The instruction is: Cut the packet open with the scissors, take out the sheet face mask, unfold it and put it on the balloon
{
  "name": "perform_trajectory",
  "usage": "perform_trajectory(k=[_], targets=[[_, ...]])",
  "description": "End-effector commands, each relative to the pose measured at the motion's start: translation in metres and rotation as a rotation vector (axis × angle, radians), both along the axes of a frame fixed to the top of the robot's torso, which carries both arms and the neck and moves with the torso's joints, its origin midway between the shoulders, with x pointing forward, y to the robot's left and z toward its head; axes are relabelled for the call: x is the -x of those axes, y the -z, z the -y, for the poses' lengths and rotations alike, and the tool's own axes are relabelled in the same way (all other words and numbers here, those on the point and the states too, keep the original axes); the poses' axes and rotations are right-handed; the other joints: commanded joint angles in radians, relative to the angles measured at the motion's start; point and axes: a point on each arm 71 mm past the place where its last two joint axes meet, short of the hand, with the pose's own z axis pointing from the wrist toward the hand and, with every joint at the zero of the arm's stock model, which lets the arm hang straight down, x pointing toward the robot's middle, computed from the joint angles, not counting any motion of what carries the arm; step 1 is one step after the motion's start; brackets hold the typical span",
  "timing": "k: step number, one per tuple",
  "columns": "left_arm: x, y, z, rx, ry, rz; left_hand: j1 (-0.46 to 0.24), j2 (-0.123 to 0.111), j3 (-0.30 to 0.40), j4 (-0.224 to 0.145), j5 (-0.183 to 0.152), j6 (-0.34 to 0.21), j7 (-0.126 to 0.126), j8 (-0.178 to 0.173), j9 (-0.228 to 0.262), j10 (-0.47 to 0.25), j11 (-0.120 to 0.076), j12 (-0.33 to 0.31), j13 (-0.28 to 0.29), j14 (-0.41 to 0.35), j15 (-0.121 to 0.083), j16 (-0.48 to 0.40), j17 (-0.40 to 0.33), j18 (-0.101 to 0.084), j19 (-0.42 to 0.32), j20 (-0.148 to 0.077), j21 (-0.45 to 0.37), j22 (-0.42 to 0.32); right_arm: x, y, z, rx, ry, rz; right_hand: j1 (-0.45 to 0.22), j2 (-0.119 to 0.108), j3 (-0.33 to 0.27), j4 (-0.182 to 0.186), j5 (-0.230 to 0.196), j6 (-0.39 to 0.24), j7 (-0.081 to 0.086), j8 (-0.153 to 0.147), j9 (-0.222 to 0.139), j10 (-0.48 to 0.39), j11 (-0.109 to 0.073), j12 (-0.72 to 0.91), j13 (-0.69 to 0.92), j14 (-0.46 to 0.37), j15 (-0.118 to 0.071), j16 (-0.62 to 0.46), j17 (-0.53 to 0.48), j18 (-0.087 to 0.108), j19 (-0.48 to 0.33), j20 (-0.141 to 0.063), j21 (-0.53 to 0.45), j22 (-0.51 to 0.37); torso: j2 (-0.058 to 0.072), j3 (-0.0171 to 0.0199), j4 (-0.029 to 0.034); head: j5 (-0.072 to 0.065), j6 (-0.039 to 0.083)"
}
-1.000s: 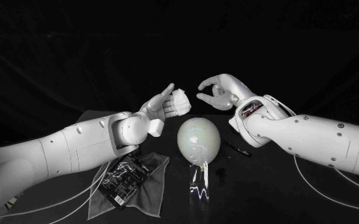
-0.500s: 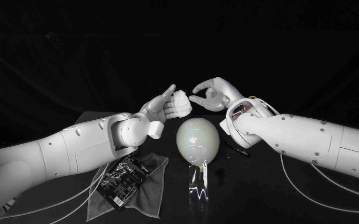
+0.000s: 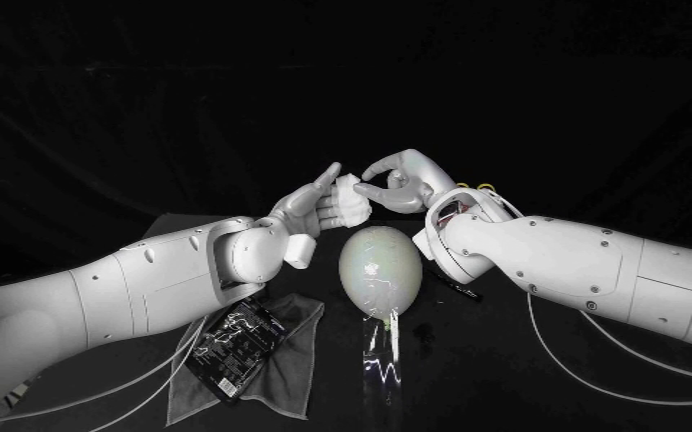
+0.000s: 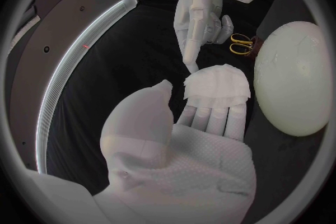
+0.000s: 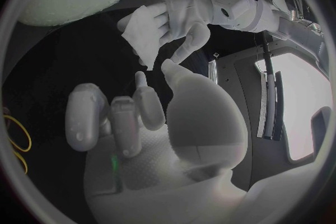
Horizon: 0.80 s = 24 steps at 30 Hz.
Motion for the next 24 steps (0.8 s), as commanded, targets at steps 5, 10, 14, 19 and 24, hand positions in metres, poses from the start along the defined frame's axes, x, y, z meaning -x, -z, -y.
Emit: perform_trajectory(k=[5,10,14,19,24], targets=[[0.0023,-0.0032,0.0056,0.0,0.047,0.027,0.004,0.001,-0.009,0.001,-0.002,0.007,0.074,0.007,0.0,0.003,-0.002,0.003,0.0,0.006,-0.001,-0.005,-0.002,0.014,0.0,-0.001,0.005,0.0,-0.0005,0.0005,-0.0028,-0.013,-0.021,-0.011,-0.011,0.001,-0.003,0.012,-0.003,-0.002,0.0,-0.004,-0.002,-0.001,0.0,0.0,0.083,0.089,-0.004,0.0,0.213,0.007,-0.003,0.001,-0.007,0.184,0.0,0.0,-0.0009,0.001,0.0],[0.0032,-0.0035,0.0066,0.0,0.06,0.03,0.003,0.001,-0.012,0.001,-0.002,0.008,0.074,0.008,0.0,0.004,-0.002,0.004,0.001,0.006,-0.001,-0.005,-0.002,0.014,0.001,-0.001,0.005,0.0,-0.0014,0.0008,-0.0033,-0.012,-0.022,-0.013,-0.009,0.005,-0.004,0.014,-0.003,-0.001,0.0,-0.005,-0.002,-0.001,0.0,0.001,0.083,0.089,-0.004,0.0,0.214,0.007,-0.003,0.001,-0.007,0.184,0.0,0.0003,-0.0005,0.001,0.0],[0.0038,-0.0037,0.0074,-0.001,0.068,0.031,-0.001,0.003,-0.018,0.001,-0.002,0.012,0.072,0.01,0.001,0.007,-0.003,0.005,0.001,0.009,-0.002,-0.005,-0.002,0.014,0.008,-0.001,0.006,0.001,-0.0015,0.0011,-0.0048,-0.01,-0.028,-0.016,0.001,0.012,-0.005,0.015,-0.003,0.001,0.0,-0.005,-0.004,-0.001,0.0,0.002,0.083,0.089,-0.005,0.001,0.214,0.007,-0.003,0.001,-0.007,0.184,0.0,0.0,-0.0007,0.0,0.0],[0.0044,-0.0038,0.0093,-0.003,0.078,0.034,-0.001,0.004,-0.02,0.001,-0.002,0.013,0.072,0.011,0.001,0.008,-0.004,0.005,0.001,0.01,-0.002,-0.005,-0.002,0.014,0.012,-0.002,0.006,0.001,-0.0013,0.0015,-0.007,-0.006,-0.039,-0.022,0.023,0.021,-0.004,0.012,-0.003,0.008,-0.001,-0.004,-0.005,0.001,-0.001,0.006,0.085,0.089,-0.005,0.001,0.216,0.007,-0.002,0.001,-0.006,0.185,0.0,-0.0003,0.0002,-0.004,0.0],[0.0047,-0.0039,0.0105,-0.003,0.084,0.034,-0.001,0.004,-0.02,0.001,-0.002,0.013,0.072,0.011,0.001,0.009,-0.004,0.005,0.001,0.01,-0.002,-0.004,-0.002,0.014,0.012,-0.002,0.007,0.001,-0.0011,0.0016,-0.008,-0.004,-0.046,-0.023,0.048,0.03,-0.006,0.008,-0.003,0.031,-0.006,0.004,-0.005,0.006,-0.005,0.016,0.089,0.091,-0.008,0.004,0.221,0.006,0.001,0.0,0.0,0.186,0.0,-0.0001,-0.0004,-0.003,-0.001]])
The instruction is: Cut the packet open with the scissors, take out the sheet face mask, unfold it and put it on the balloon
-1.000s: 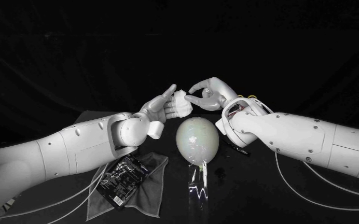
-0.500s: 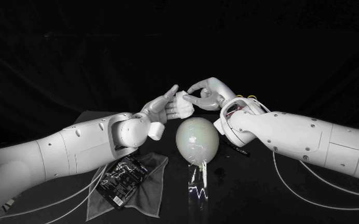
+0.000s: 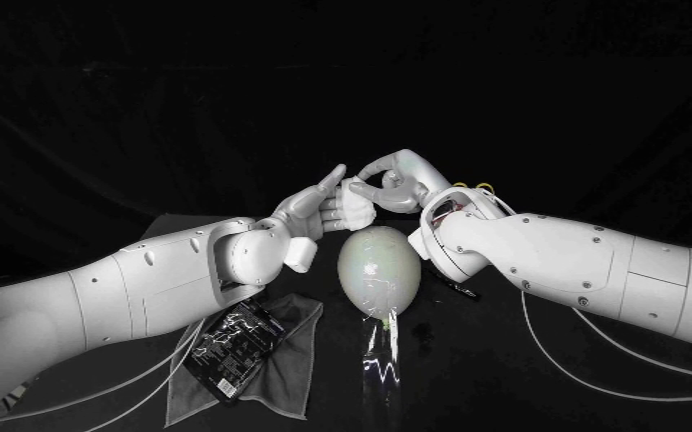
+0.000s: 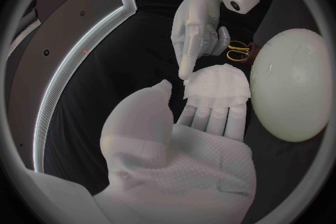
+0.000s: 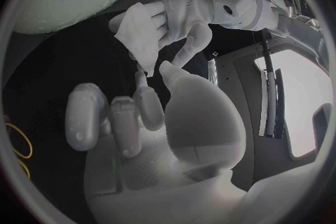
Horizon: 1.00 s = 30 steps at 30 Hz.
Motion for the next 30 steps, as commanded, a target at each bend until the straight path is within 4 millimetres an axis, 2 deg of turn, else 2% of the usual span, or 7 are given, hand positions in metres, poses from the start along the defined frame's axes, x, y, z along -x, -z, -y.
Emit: perform_trajectory(k=[1,4,7,11,21,26,30], targets=[[0.0012,-0.0026,0.0042,0.01,0.032,0.016,-0.001,0.004,-0.006,0.001,-0.002,0.007,0.071,0.003,0.001,0.005,0.0,0.005,0.001,0.007,0.002,-0.004,-0.001,0.015,0.008,0.002,0.007,0.001,0.0008,0.0001,-0.0028,0.007,-0.031,-0.002,0.018,0.004,-0.001,-0.003,-0.004,0.019,-0.003,0.008,0.001,0.007,-0.006,0.009,0.091,0.092,-0.009,0.004,0.222,0.006,0.002,-0.001,0.005,0.186,0.0,0.0,-0.0002,0.002,-0.001],[0.0012,-0.0026,0.0044,0.01,0.034,0.016,-0.001,0.004,-0.006,0.001,-0.002,0.007,0.071,0.003,0.001,0.005,0.0,0.005,0.001,0.007,0.002,-0.004,-0.001,0.015,0.008,0.002,0.007,0.001,0.001,-0.0003,-0.0029,0.005,-0.034,0.003,0.036,0.015,0.005,-0.009,-0.004,0.045,-0.011,0.02,0.004,0.011,-0.013,0.017,0.095,0.093,-0.014,0.007,0.228,0.004,0.005,-0.004,0.012,0.188,0.0,0.0002,-0.0005,0.003,-0.002],[0.0013,-0.0026,0.0044,0.01,0.035,0.016,-0.001,0.004,-0.006,0.001,-0.002,0.007,0.071,0.003,0.001,0.005,0.0,0.005,0.001,0.007,0.002,-0.004,-0.001,0.015,0.008,0.002,0.007,0.001,0.0012,-0.0008,-0.0029,0.002,-0.035,0.009,0.08,0.042,0.028,-0.03,-0.003,0.084,-0.028,0.041,0.009,0.025,-0.028,0.042,0.109,0.095,-0.025,0.011,0.235,0.001,0.014,-0.011,0.027,0.193,0.0,0.0006,-0.0005,0.003,-0.002],[0.0014,-0.0026,0.0045,0.01,0.036,0.015,-0.001,0.004,-0.006,0.001,-0.002,0.007,0.071,0.003,0.001,0.005,0.0,0.005,0.001,0.007,0.002,-0.004,-0.001,0.015,0.008,0.002,0.007,0.001,0.0014,-0.0014,-0.0028,-0.001,-0.035,0.017,0.114,0.056,0.045,-0.052,-0.003,0.106,-0.041,0.054,0.013,0.037,-0.039,0.067,0.124,0.096,-0.035,0.012,0.238,-0.001,0.02,-0.02,0.04,0.196,0.0,0.0003,-0.0002,0.003,-0.002],[0.002,-0.0025,0.0056,0.007,0.042,0.014,-0.002,0.006,-0.008,0.001,-0.002,0.008,0.071,0.004,0.001,0.006,-0.001,0.005,0.001,0.008,0.001,-0.004,-0.001,0.015,0.011,0.002,0.007,0.001,0.0016,-0.0056,-0.0002,-0.046,-0.008,0.063,0.177,0.065,0.083,-0.116,-0.003,0.158,-0.076,0.108,0.04,0.066,-0.07,0.122,0.157,0.1,-0.061,0.019,0.253,-0.01,0.043,-0.044,0.084,0.209,0.0,0.0,0.0005,0.002,-0.004],[0.0023,-0.0026,0.0059,-0.001,0.047,0.018,-0.002,0.006,-0.009,0.0,-0.002,0.009,0.07,0.004,0.001,0.006,-0.001,0.005,0.001,0.008,0.001,-0.004,-0.001,0.015,0.011,0.002,0.007,0.001,0.0014,-0.0073,0.0018,-0.071,0.009,0.08,0.173,0.067,0.118,-0.132,-0.004,0.16,-0.078,0.142,0.067,0.08,-0.074,0.149,0.174,0.102,-0.067,0.023,0.261,-0.015,0.053,-0.054,0.104,0.214,0.0,0.0002,0.0003,0.002,-0.005],[0.0023,-0.0025,0.0056,-0.005,0.046,0.02,0.001,0.006,-0.011,-0.001,-0.002,0.011,0.069,0.006,0.001,0.007,-0.002,0.006,0.001,0.009,0.001,-0.004,-0.001,0.015,0.01,0.002,0.007,0.001,0.0012,-0.008,0.003,-0.085,0.018,0.085,0.168,0.066,0.129,-0.136,-0.003,0.157,-0.079,0.151,0.075,0.081,-0.074,0.152,0.176,0.103,-0.068,0.023,0.263,-0.015,0.053,-0.055,0.106,0.215,0.0,0.0003,-0.0004,0.003,-0.005]])
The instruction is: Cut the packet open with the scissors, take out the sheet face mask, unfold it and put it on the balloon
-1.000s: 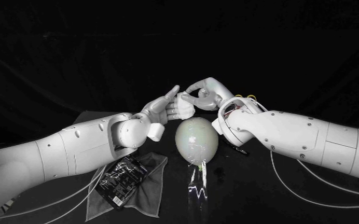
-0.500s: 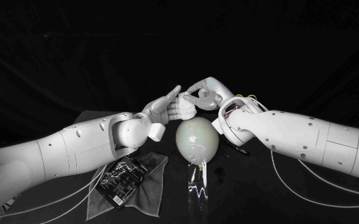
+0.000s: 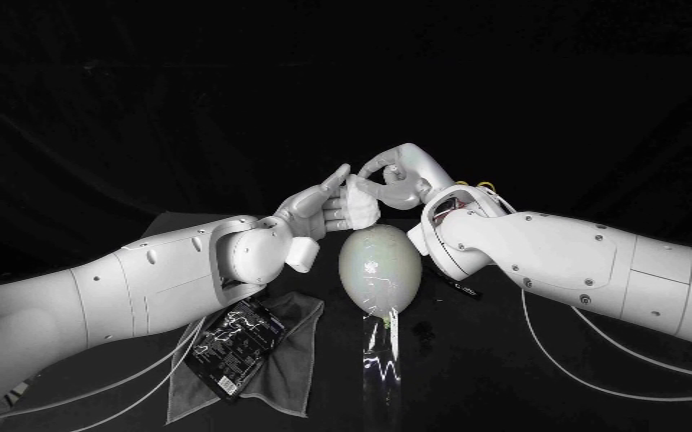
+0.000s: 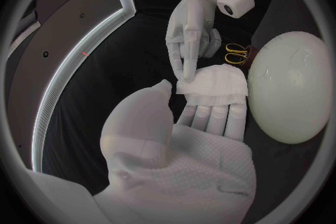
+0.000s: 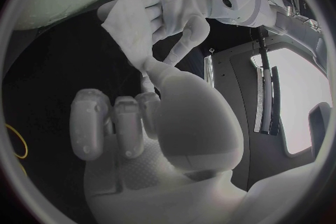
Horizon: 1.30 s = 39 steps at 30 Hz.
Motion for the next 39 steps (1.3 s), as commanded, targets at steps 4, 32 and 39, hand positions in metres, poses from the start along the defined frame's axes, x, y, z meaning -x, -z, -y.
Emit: perform_trajectory(k=[4,32,39], targets=[[0.0,-0.002,0.002,0.003,0.02,0.018,0.006,0.005,-0.009,-0.002,-0.002,0.011,0.065,0.009,0.002,0.008,-0.002,0.005,0.001,0.01,0.0,-0.005,-0.002,0.015,0.005,-0.002,0.003,0.001,-0.001,-0.004,0.003,-0.044,0.024,0.034,-0.008,0.002,0.022,-0.005,0.005,-0.003,-0.004,0.018,0.045,0.051,-0.005,0.005,0.176,0.106,-0.01,0.004,0.263,-0.015,0.023,-0.01,0.006,0.215,0.0,0.0,-0.0008,0.0,0.0],[-0.004,-0.008,-0.012,0.061,-0.033,0.107,0.374,0.035,0.097,-0.132,-0.001,0.035,0.039,0.025,-0.004,0.022,-0.021,0.007,-0.001,0.011,-0.01,-0.021,-0.013,0.015,-0.013,0.0,-0.004,0.001,-0.003,-0.002,0.008,-0.053,0.032,0.004,-0.032,-0.006,0.059,-0.019,0.005,-0.019,-0.004,0.046,0.068,0.053,-0.006,0.005,0.177,0.106,-0.011,0.004,0.263,-0.016,0.024,-0.012,0.01,0.216,0.0,-0.0002,-0.0002,-0.003,0.001],[-0.004,-0.009,-0.012,0.063,-0.029,0.115,0.414,0.014,0.179,-0.162,0.0,0.068,0.029,0.047,0.003,0.052,-0.03,0.007,-0.002,0.013,-0.013,-0.027,-0.018,0.015,-0.003,-0.002,0.0,0.002,-0.002,-0.002,0.007,-0.053,0.029,0.002,-0.034,-0.008,0.062,-0.02,0.005,-0.021,-0.004,0.048,0.07,0.053,-0.006,0.006,0.178,0.106,-0.011,0.004,0.263,-0.016,0.023,-0.012,0.008,0.215,0.001,-0.0001,-0.0001,-0.003,0.0]])
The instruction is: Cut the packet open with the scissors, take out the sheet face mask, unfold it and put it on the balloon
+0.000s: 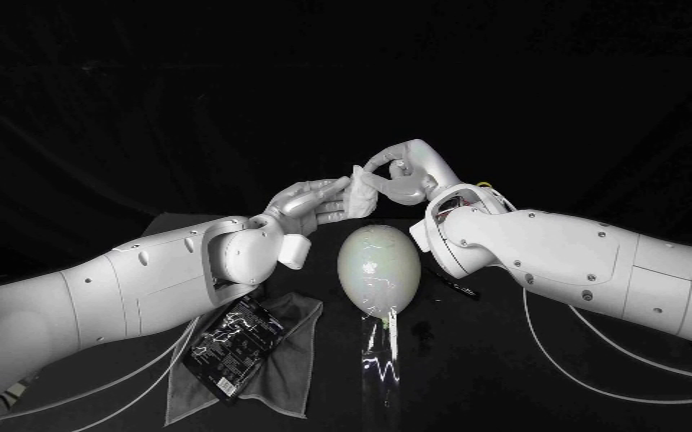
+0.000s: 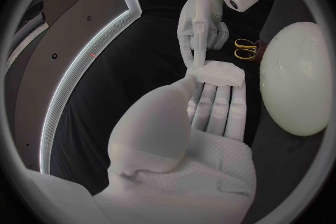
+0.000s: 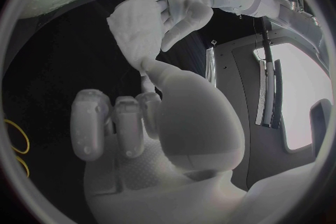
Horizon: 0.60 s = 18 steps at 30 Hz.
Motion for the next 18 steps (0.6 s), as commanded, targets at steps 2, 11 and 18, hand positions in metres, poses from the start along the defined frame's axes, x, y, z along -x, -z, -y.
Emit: perform_trajectory(k=[2,11,18], targets=[[0.0004,-0.0046,0.0017,0.032,0.013,0.04,0.001,-0.016,0.037,0.0,-0.001,0.012,0.014,0.01,0.004,0.018,-0.004,0.001,-0.002,0.002,-0.01,-0.005,-0.003,0.016,0.011,0.001,0.006,0.001,0.0004,0.0,-0.0016,0.005,-0.016,-0.004,-0.008,0.002,0.005,0.001,0.002,-0.004,-0.002,0.003,0.069,0.053,-0.006,0.006,0.177,0.104,-0.006,0.004,0.263,-0.015,0.023,-0.006,0.0,0.215,0.001,0.0002,-0.0004,0.0,-0.002],[0.0001,-0.0038,0.0004,0.023,0.01,0.033,-0.012,-0.05,0.087,-0.003,-0.001,0.017,0.013,0.02,0.007,0.032,-0.005,-0.005,-0.003,0.008,-0.011,-0.008,-0.006,0.017,0.028,-0.001,0.011,0.002,0.0007,-0.0005,-0.0011,0.002,-0.012,0.002,-0.008,0.002,0.005,0.001,0.002,-0.004,-0.002,0.003,0.069,0.053,-0.006,0.006,0.177,0.104,-0.006,0.004,0.263,-0.015,0.023,-0.006,0.0,0.215,0.0,0.0004,-0.0004,0.0,-0.002],[-0.0005,-0.0005,-0.0015,-0.016,0.001,0.006,-0.065,-0.109,0.076,0.023,-0.003,0.007,0.025,0.014,0.003,0.022,0.004,-0.01,-0.003,0.003,-0.006,-0.013,-0.009,0.015,0.017,0.002,0.007,0.0,0.0016,-0.0022,0.0,-0.015,0.002,0.018,-0.011,0.002,0.009,0.0,0.003,-0.005,-0.002,0.006,0.071,0.054,-0.006,0.008,0.178,0.104,-0.007,0.004,0.263,-0.016,0.025,-0.006,0.003,0.216,0.0,0.0005,-0.0002,-0.001,0.0]])
